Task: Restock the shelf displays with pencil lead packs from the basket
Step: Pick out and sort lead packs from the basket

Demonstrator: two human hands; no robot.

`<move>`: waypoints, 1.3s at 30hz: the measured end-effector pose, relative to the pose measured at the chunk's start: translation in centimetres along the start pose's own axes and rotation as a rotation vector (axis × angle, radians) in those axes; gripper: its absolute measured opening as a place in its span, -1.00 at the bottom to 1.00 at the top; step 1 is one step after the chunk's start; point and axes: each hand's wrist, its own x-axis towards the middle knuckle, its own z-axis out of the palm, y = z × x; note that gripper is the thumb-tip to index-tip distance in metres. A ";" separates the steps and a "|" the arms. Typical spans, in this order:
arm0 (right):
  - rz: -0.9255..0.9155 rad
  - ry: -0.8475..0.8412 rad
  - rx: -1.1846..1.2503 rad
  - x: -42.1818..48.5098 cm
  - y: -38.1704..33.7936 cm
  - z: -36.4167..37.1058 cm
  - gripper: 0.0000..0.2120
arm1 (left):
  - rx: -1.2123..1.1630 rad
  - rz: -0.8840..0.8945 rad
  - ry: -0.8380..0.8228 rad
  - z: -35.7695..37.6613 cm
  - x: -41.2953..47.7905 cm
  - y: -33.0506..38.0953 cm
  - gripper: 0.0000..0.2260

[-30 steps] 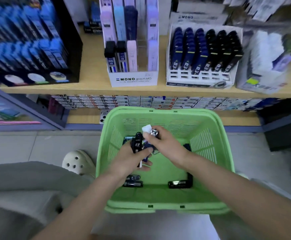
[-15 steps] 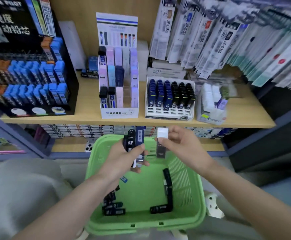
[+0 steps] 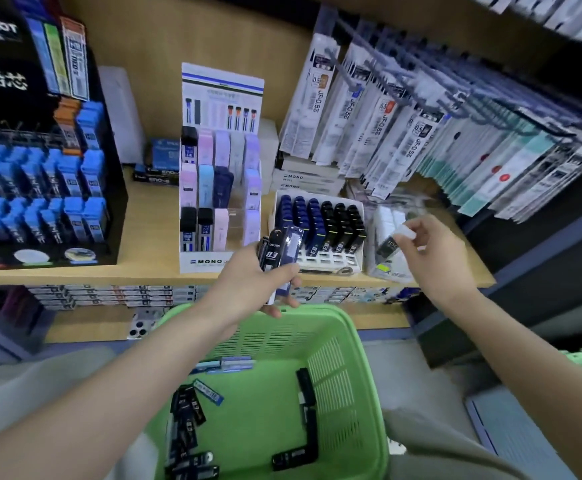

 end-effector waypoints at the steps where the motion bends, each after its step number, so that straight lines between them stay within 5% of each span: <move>1: 0.027 0.031 -0.028 0.8 0.9 -0.3 -0.96 | -0.004 0.004 -0.004 0.2 0.4 0.0 -0.93; 6: 0.145 0.060 -0.210 4.2 5.0 -0.5 -0.81 | -0.014 -0.004 -0.035 1.5 2.1 -0.4 -0.91; 19: 0.125 -0.169 -0.354 7.7 8.3 2.1 -0.86 | 0.016 -0.018 -0.080 4.1 5.5 -0.6 -0.82; 28: 0.064 -0.085 -0.373 7.5 8.9 3.4 -0.89 | 0.000 -0.035 -0.110 5.4 6.2 -0.6 -0.89; 33: 0.095 -0.001 -0.277 7.2 8.4 3.3 -0.81 | -0.012 -0.049 -0.113 5.6 6.3 -0.8 -0.87; 36: 0.112 0.177 -0.011 5.8 6.0 3.1 -0.82 | 0.000 -0.050 -0.113 5.6 6.4 -0.9 -0.87; 39: 0.143 0.130 0.216 3.5 3.1 3.5 -0.90 | 0.028 -0.049 -0.117 5.7 6.3 -1.0 -0.91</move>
